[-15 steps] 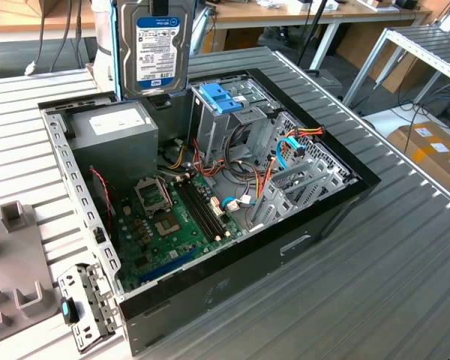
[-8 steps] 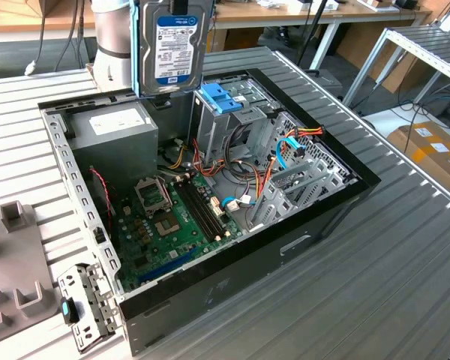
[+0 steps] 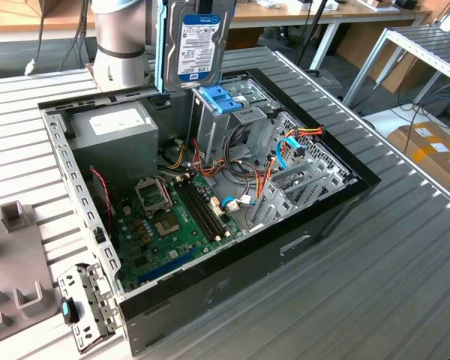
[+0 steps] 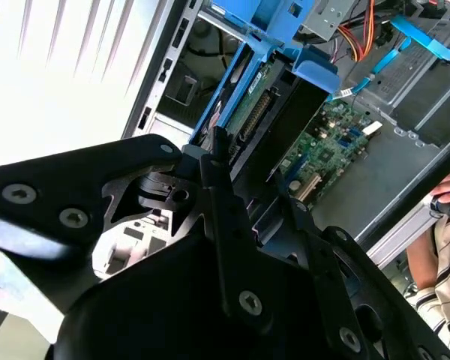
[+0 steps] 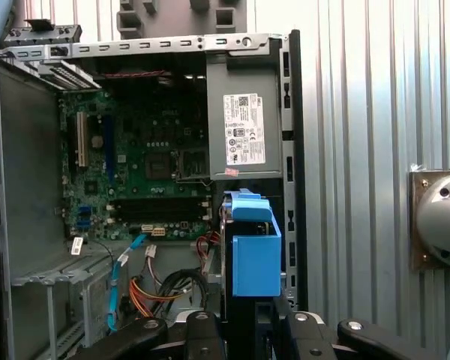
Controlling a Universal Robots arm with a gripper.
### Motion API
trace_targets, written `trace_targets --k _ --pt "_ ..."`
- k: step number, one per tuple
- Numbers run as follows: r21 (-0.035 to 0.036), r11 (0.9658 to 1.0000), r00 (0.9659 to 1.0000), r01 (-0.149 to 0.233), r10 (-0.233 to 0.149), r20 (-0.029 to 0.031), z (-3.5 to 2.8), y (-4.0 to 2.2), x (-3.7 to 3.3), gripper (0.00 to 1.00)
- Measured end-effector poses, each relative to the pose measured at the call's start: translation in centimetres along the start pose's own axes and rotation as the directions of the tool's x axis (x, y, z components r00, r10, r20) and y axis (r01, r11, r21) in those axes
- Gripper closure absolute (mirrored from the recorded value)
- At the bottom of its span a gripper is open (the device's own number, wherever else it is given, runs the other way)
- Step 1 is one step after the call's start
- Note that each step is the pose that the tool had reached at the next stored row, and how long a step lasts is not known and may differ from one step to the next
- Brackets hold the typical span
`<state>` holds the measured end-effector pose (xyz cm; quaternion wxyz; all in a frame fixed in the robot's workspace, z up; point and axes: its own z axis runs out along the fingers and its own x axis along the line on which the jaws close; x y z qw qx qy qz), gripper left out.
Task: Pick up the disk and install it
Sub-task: 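Pick up the disk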
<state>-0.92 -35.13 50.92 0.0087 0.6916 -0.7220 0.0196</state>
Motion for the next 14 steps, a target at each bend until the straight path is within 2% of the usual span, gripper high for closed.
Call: trace_targets --k 1,3,5,8,12,13,14 --pt "-0.0001 1.0 1.0 0.0 0.0 0.0 0.01 -0.45 -0.02 0.65" --pt "-0.0001 1.0 1.0 0.0 0.0 -0.0001 0.01 -0.92 -0.05 0.65" --pt "-0.0001 1.0 1.0 0.0 0.0 -0.0001 0.03 -2.13 -0.11 0.65" --pt "0.0 1.0 1.0 0.0 0.0 0.0 0.05 -3.46 -0.16 0.65" --pt "-0.0001 1.0 1.0 0.0 0.0 0.0 0.07 -4.54 -0.21 0.65" --pt "0.0 1.0 1.0 0.0 0.0 0.0 0.08 -5.18 -0.24 0.65" --pt "0.0 1.0 1.0 0.0 0.0 0.0 0.08 -5.47 -0.25 0.65"
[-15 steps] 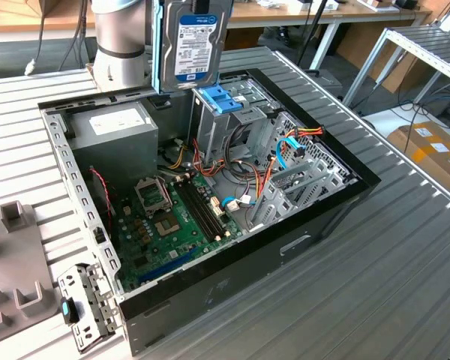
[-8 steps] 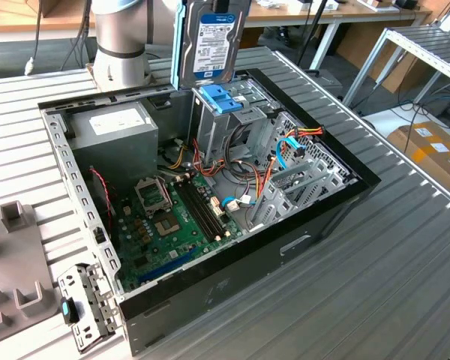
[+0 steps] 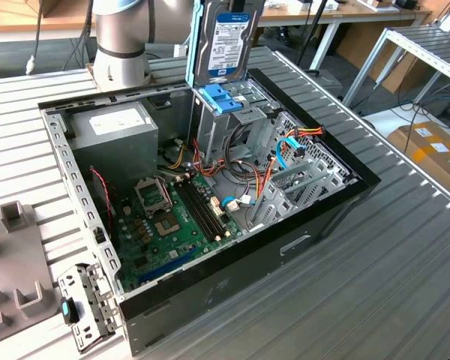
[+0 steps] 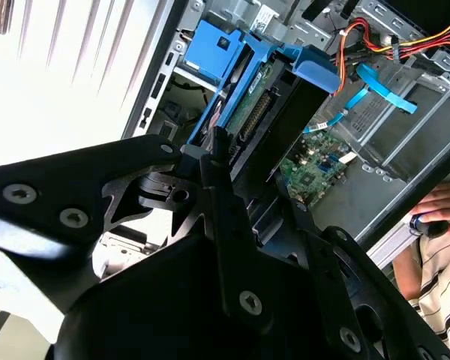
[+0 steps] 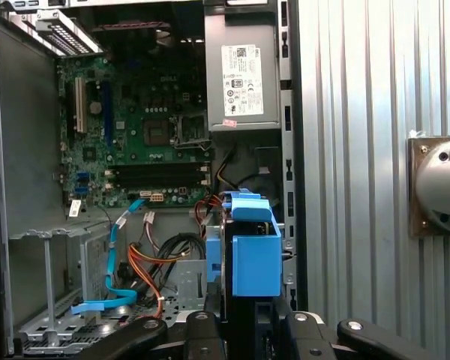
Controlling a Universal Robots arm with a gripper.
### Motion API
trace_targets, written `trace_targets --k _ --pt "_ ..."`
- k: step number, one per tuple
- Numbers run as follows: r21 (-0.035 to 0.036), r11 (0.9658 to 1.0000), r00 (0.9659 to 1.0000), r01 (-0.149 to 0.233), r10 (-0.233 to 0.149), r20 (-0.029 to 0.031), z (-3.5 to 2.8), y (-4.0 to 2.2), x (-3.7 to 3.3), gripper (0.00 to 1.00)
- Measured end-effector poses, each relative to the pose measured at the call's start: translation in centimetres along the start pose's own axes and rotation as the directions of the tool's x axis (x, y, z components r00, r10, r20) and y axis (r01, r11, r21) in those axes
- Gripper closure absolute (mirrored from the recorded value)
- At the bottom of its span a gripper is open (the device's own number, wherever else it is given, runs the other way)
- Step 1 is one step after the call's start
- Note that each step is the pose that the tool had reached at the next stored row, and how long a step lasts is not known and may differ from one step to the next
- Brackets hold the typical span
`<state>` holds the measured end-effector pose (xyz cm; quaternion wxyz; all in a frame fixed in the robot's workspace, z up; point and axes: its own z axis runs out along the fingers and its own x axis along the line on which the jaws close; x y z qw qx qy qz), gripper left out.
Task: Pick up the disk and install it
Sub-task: 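Pick up the disk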
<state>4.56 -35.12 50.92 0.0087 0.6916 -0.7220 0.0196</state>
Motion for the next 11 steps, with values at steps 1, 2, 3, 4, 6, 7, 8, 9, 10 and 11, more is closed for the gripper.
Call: trace_targets --k 1,2,3,4,6,7,8,9,10,11 --pt "0.0 1.0 1.0 0.0 0.0 0.0 0.0 -0.22 -0.01 0.65" --pt "-0.0001 1.0 1.0 0.0 0.0 0.0 0.01 -0.63 -0.03 0.65" --pt "-0.0001 1.0 1.0 0.0 0.0 -0.0001 0.01 -0.7 -0.04 0.65" --pt "0.0 1.0 1.0 0.0 0.0 0.0 0.01 -0.7 -0.03 0.65" --pt "0.0 1.0 1.0 0.0 0.0 0.0 0.01 -0.71 -0.03 0.65" --pt "0.0 1.0 1.0 0.0 0.0 0.0 0.01 -0.71 -0.02 0.65" --pt "0.0 1.0 1.0 0.0 0.0 0.0 0.01 -0.72 0.04 0.65" --pt "0.0 1.0 1.0 0.0 0.0 -0.0001 0.01 -0.72 0.11 0.65" --pt "0.0 1.0 1.0 0.0 0.0 -0.0001 0.02 -0.73 0.21 0.65" --pt "0.0 1.0 1.0 0.0 0.0 0.0 0.02 -0.73 0.29 0.65"
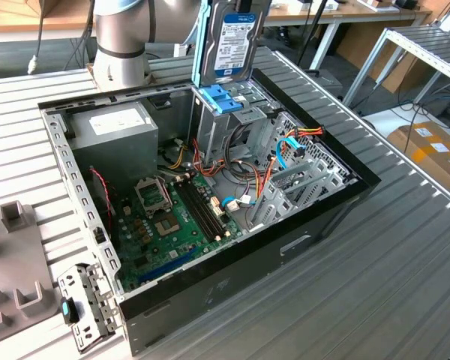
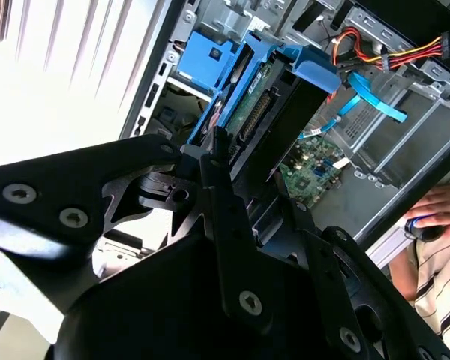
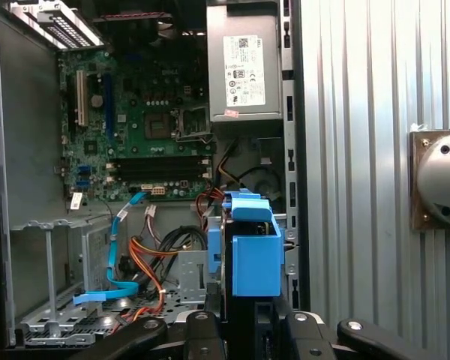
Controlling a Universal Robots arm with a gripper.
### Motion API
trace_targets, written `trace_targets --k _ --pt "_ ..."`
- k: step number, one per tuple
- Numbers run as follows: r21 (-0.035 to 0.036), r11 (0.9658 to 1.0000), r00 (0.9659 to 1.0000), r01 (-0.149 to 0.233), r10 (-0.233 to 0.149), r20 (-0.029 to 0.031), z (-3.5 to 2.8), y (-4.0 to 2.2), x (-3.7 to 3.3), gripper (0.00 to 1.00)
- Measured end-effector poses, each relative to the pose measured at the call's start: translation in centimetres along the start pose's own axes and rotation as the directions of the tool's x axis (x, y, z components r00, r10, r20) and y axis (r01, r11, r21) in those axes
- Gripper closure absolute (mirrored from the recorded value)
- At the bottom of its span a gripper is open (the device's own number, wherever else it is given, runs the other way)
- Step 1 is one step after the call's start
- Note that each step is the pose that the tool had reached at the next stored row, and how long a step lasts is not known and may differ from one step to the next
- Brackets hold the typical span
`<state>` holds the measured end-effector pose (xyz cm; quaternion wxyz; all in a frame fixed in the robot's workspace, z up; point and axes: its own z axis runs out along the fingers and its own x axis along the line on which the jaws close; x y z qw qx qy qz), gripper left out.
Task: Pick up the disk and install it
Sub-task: 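Pick up the disk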
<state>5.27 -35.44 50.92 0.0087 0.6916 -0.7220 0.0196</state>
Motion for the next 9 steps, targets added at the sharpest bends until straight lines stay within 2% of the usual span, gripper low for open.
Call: trace_targets --k 5,9 --pt "0.0 1.0 1.0 0.0 0.0 0.0001 0.03 -0.03 0.64 0.65" --pt "0.0 1.0 1.0 0.0 0.0 0.0001 0.06 -0.06 1.43 0.65"
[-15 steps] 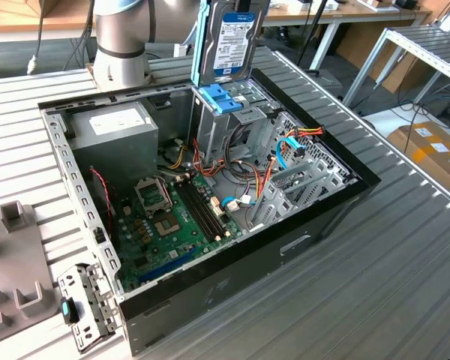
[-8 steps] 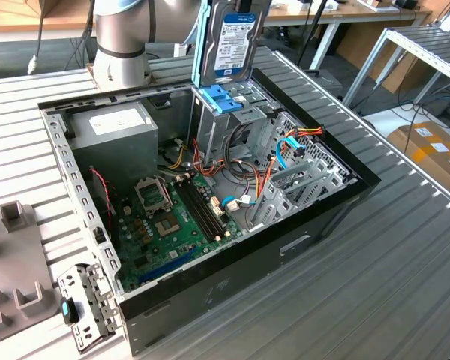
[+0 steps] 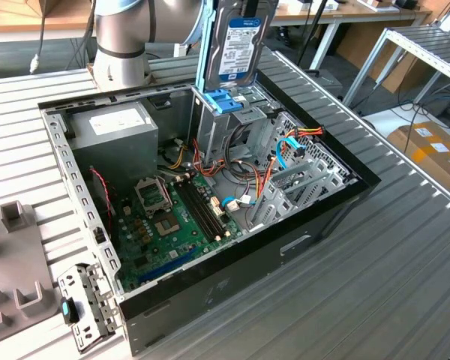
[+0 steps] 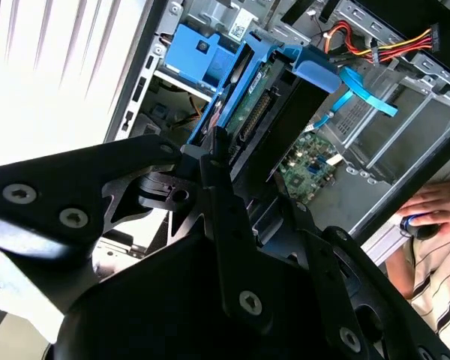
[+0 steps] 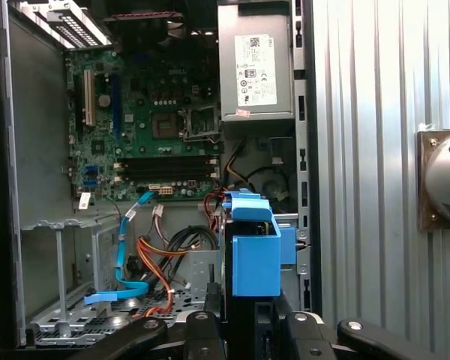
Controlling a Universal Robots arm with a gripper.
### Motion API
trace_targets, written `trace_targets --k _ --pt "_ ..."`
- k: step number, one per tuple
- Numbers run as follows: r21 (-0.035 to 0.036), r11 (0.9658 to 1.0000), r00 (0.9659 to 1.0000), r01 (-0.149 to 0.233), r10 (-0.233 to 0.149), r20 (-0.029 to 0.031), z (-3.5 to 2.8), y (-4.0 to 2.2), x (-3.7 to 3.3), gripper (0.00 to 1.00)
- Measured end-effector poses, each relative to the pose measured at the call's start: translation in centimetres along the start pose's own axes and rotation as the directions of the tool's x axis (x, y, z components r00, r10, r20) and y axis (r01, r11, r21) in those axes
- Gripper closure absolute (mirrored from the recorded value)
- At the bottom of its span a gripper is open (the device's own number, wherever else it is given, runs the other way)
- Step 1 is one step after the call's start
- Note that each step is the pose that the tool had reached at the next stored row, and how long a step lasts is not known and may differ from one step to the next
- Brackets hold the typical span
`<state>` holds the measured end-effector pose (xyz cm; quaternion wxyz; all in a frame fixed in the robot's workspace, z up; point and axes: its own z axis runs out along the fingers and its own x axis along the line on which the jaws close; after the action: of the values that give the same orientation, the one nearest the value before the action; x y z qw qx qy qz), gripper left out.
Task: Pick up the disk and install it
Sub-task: 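Pick up the disk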
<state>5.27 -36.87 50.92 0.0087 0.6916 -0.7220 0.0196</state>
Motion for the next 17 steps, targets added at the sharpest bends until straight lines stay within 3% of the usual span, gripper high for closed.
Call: trace_targets --k 17 --pt "0.0 1.0 1.0 0.0 0.0 -0.0002 0.13 -0.14 3.3 0.65"
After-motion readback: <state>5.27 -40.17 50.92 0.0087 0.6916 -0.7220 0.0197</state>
